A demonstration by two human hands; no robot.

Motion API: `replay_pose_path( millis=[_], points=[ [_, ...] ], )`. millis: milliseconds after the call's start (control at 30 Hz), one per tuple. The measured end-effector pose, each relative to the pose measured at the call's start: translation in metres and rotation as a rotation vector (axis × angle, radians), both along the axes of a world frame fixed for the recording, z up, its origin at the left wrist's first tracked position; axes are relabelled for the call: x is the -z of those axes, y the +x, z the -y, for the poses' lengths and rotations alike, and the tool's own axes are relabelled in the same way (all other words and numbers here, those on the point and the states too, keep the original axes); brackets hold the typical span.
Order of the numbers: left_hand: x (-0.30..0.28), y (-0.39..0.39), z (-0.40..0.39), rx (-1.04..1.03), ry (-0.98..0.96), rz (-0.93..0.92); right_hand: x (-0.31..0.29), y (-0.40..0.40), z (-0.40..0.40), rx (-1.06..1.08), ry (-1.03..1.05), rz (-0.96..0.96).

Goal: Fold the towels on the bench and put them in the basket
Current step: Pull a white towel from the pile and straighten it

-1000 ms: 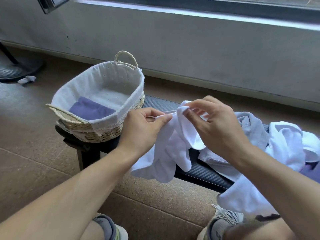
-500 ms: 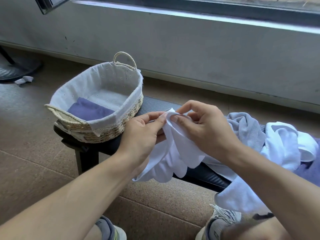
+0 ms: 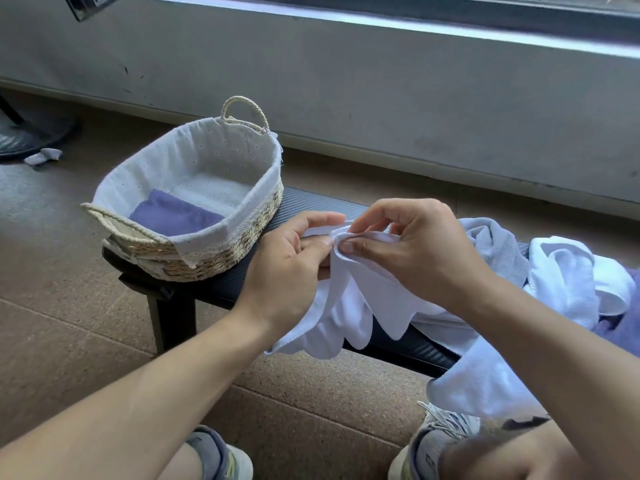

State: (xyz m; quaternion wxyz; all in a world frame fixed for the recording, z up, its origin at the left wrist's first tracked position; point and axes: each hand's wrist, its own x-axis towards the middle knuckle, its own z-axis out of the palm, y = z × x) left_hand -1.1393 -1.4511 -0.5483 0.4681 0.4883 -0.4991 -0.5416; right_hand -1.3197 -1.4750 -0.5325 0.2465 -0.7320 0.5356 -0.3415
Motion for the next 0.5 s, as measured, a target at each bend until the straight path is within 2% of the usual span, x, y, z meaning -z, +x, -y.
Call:
replay_pose_path(
  millis=[300,500],
  points=[
    [0.0095,-0.0011,0.0012,-0.001,0.004,0.014,0.002,0.0017,-0.001,-0.002,-0.002,-0.026],
    [0.0044,-0.0016,0.0006,0.035,0.082,-0.077,0.0027,0.0012,-0.001,0.006,0.032,-0.015]
  ],
)
